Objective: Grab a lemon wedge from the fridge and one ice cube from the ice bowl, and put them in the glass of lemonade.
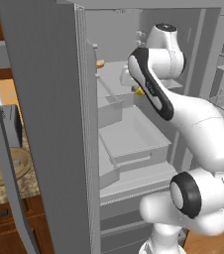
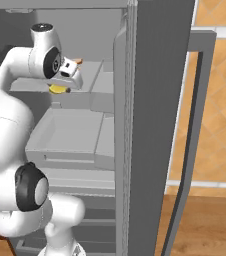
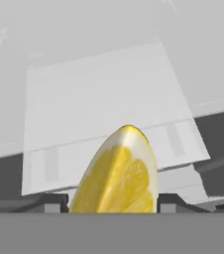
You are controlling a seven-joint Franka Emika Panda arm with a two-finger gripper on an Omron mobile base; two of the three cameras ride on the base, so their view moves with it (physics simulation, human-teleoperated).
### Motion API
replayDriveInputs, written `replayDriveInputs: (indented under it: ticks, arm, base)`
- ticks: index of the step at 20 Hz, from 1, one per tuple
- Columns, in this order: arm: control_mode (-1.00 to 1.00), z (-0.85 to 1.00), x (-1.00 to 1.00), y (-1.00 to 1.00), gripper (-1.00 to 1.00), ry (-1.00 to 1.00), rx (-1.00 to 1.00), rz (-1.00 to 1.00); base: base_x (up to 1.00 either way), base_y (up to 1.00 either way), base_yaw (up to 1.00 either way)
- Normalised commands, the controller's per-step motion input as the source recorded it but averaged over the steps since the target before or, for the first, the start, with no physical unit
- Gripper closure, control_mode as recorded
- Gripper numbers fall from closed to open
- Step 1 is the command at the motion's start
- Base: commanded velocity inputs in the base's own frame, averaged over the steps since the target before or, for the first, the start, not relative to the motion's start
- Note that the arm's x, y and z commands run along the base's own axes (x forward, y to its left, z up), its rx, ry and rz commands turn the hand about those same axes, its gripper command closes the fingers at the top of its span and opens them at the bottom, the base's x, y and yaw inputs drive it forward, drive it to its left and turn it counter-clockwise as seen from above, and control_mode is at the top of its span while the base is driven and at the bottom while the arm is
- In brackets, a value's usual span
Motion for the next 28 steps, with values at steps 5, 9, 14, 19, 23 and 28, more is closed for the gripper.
replayDriveInputs:
  ticks: [5, 9, 14, 19, 23, 28]
  arm:
    - [-1.00, 0.00, -0.96, -0.22, 1.00, 0.09, 0.03, 0.00]
    - [-1.00, -0.07, -1.00, -0.06, 1.00, 0.13, 0.00, 0.01]
    - [-1.00, -0.67, -0.85, -0.05, 1.00, 0.21, -0.01, 0.02]
    - [-1.00, -0.81, -0.54, -0.03, 1.00, 0.13, 0.00, 0.02]
    - [-1.00, -0.49, -0.43, -0.07, 1.00, 0.01, 0.00, 0.02]
    - [-1.00, -0.06, -0.28, 0.00, 1.00, 0.00, 0.00, 0.00]
  base:
    - [0.00, 0.00, 0.00]
    - [0.00, 0.00, 0.00]
    - [0.00, 0.00, 0.00]
    - [0.00, 0.00, 0.00]
    - [0.00, 0.00, 0.00]
    - [0.00, 0.00, 0.00]
